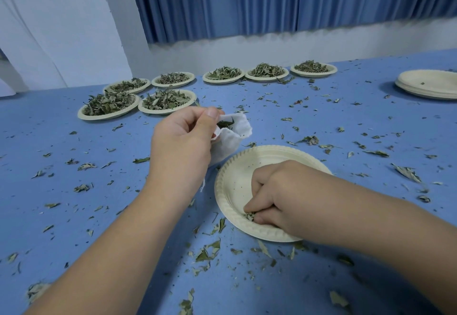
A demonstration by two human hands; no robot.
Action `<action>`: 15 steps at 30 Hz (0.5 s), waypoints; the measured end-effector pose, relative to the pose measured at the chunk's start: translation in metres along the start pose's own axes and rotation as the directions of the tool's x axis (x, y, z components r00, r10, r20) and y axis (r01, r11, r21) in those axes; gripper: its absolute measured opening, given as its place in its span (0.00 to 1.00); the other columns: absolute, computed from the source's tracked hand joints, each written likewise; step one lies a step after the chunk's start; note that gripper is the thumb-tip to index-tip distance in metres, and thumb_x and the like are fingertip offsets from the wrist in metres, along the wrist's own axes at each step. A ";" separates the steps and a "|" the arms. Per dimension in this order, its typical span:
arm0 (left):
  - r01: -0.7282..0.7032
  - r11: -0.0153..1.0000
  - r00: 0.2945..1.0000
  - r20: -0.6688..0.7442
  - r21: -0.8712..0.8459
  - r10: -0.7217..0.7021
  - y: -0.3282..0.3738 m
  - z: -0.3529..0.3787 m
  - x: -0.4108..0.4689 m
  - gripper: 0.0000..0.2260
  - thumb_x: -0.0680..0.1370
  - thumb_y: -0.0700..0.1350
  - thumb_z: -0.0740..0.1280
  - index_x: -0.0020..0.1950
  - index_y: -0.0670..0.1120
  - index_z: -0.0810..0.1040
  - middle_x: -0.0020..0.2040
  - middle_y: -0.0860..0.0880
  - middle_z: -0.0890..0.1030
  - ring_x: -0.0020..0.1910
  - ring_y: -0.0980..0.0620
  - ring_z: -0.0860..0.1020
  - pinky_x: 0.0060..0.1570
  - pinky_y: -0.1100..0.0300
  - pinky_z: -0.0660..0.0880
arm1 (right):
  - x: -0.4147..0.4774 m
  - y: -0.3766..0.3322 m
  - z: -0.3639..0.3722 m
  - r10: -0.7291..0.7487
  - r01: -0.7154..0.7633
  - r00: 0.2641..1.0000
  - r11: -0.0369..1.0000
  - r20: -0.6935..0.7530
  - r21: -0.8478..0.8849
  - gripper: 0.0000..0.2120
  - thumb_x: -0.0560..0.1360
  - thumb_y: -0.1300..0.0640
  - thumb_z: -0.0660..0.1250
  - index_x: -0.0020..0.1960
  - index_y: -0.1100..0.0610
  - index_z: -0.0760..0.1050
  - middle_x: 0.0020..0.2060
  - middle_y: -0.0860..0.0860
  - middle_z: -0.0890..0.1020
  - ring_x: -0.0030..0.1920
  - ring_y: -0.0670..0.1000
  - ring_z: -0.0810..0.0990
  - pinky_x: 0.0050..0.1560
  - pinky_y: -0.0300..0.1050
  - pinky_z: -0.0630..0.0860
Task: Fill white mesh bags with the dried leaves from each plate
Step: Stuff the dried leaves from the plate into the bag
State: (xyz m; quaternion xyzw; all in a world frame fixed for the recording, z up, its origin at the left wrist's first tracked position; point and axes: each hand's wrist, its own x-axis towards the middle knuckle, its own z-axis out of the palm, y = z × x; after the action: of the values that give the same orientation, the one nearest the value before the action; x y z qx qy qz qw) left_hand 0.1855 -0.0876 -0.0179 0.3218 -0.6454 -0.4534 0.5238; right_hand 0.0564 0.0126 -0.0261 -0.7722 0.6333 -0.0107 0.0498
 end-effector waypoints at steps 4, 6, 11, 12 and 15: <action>0.005 1.000 1.000 -0.001 -0.005 -0.005 0.000 -0.001 0.000 0.09 0.81 0.43 0.65 0.43 0.48 0.83 0.24 0.59 0.70 0.22 0.60 0.66 0.29 0.62 0.61 | -0.003 0.000 -0.003 -0.058 0.059 0.997 0.998 -0.044 0.024 0.10 0.77 0.58 0.62 0.49 0.61 0.81 0.49 0.58 0.79 0.48 0.56 0.77 0.43 0.48 0.70; 0.007 1.000 1.000 -0.001 -0.011 -0.007 0.000 -0.001 0.000 0.09 0.81 0.43 0.65 0.43 0.48 0.83 0.24 0.59 0.69 0.22 0.60 0.66 0.29 0.62 0.61 | -0.006 0.001 -0.003 -0.074 0.079 0.994 0.995 -0.080 0.065 0.10 0.77 0.57 0.63 0.46 0.59 0.82 0.45 0.55 0.80 0.44 0.51 0.76 0.41 0.44 0.69; 0.017 1.000 1.000 0.003 -0.025 -0.017 0.002 -0.001 -0.001 0.09 0.80 0.45 0.66 0.42 0.50 0.84 0.24 0.59 0.70 0.22 0.60 0.66 0.29 0.61 0.61 | -0.013 0.016 -0.016 0.102 -0.033 0.986 0.890 -0.129 0.454 0.05 0.72 0.55 0.72 0.42 0.46 0.85 0.39 0.40 0.82 0.38 0.39 0.79 0.42 0.34 0.74; 0.021 0.999 1.000 0.002 -0.029 -0.021 0.003 -0.001 -0.002 0.09 0.80 0.45 0.66 0.42 0.50 0.84 0.24 0.59 0.70 0.22 0.60 0.66 0.30 0.61 0.61 | -0.013 0.020 -0.021 0.142 -0.049 0.980 0.849 -0.138 0.527 0.06 0.72 0.56 0.73 0.41 0.45 0.85 0.39 0.40 0.82 0.36 0.39 0.80 0.42 0.37 0.76; 0.033 0.999 0.999 0.003 -0.034 -0.033 0.006 -0.002 -0.003 0.11 0.79 0.46 0.67 0.39 0.50 0.85 0.24 0.59 0.69 0.22 0.60 0.66 0.30 0.60 0.61 | -0.015 0.025 -0.038 0.207 -0.030 0.955 0.781 -0.214 0.624 0.07 0.70 0.58 0.73 0.39 0.46 0.84 0.37 0.45 0.84 0.33 0.43 0.81 0.42 0.39 0.77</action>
State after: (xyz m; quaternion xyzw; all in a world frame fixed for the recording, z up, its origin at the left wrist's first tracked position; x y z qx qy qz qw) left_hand 0.1881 -0.0828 -0.0140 0.3229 -0.6327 -0.4732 0.5210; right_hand 0.0262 0.0198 0.0101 -0.6633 0.6437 -0.3178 0.2115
